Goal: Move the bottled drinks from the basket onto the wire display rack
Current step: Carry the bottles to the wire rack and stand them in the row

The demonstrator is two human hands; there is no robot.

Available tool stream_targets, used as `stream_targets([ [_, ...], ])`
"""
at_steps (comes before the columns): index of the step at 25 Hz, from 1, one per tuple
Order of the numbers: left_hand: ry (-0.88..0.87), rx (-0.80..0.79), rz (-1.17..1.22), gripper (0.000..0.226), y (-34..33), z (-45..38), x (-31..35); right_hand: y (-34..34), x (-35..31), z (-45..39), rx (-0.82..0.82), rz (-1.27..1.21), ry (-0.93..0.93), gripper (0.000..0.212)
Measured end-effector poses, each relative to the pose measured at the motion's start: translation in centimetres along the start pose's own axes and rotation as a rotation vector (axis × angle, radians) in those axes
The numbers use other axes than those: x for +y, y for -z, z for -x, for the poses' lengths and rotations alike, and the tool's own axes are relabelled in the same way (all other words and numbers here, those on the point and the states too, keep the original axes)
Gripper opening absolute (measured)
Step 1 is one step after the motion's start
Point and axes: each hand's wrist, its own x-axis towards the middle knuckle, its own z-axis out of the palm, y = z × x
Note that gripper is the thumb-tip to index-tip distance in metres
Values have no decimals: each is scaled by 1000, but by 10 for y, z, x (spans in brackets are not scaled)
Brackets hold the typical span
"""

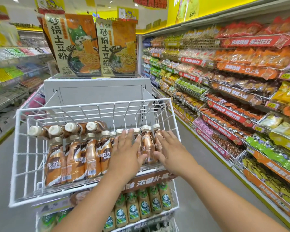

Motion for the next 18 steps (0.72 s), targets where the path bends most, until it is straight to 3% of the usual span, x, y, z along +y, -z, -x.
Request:
stream_targets([
  [11, 175, 64, -71, 79, 40, 132, 105, 56, 20, 136, -25, -55, 129, 76],
  [18, 132, 66, -111, 78, 59, 198, 156, 81, 32, 227, 23, -17, 98, 75],
])
